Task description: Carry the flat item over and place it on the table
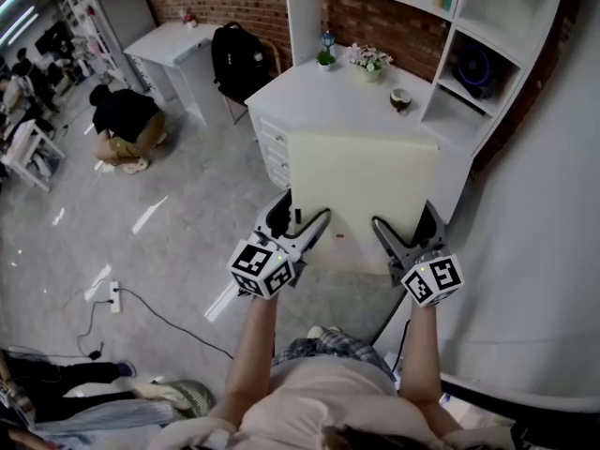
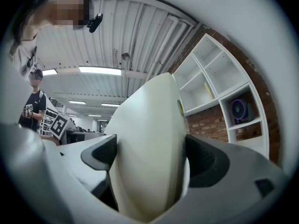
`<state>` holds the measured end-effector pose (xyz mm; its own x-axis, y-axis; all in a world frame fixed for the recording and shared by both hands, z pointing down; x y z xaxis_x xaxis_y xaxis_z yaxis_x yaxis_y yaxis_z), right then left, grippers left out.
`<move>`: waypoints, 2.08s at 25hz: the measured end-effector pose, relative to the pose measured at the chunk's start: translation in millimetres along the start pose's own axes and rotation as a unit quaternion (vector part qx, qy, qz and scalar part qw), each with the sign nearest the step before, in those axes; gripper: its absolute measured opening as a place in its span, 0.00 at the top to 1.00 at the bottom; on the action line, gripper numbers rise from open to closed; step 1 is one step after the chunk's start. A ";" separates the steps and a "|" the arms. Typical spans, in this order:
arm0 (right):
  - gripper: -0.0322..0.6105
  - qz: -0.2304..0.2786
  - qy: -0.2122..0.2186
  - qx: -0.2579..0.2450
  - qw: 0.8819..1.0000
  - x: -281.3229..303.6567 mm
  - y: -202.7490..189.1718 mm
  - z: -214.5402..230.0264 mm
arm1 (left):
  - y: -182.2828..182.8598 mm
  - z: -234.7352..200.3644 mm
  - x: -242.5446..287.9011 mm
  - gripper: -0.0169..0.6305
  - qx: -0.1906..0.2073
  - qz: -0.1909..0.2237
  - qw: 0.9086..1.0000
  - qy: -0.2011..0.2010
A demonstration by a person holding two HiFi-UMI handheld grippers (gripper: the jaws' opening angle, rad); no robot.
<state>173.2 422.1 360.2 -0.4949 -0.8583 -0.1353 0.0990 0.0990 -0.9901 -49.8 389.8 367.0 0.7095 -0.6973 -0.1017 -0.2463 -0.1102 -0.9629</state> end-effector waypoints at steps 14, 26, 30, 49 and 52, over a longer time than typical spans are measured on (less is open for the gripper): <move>0.22 0.000 0.003 0.004 1.000 60.7 -19.0 20.3 | -2.4 -56.5 30.1 0.45 -0.005 -0.004 1.000 0.006; 0.22 0.015 0.028 0.008 0.999 189.6 -46.2 80.0 | 8.2 -162.6 111.0 0.45 0.013 0.007 1.000 0.025; 0.22 0.017 0.031 0.019 0.999 264.4 -60.0 117.0 | 20.2 -224.6 162.6 0.45 0.021 0.005 0.999 0.034; 0.22 -0.012 0.039 0.037 0.998 544.2 -98.5 277.7 | 47.9 -455.0 382.4 0.45 -0.003 -0.017 0.998 0.058; 0.22 -0.015 0.039 0.038 0.998 569.1 -103.8 290.4 | 49.4 -476.3 399.6 0.45 -0.004 -0.020 0.998 0.062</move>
<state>132.0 -222.9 396.3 -0.5646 -0.8180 -0.1101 0.1465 0.0319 -0.9887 -92.9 -231.7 397.8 0.6318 -0.7745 -0.0319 -0.2264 -0.1449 -0.9632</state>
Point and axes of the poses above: the fingertips, and each gripper's own axes: x forward along the fingers, z to its right, y out of its top, the point moved 5 cm from there along -x, backward along the fingers, and after that the axes turned 2 degrees about -x, right-handed, at the moved point
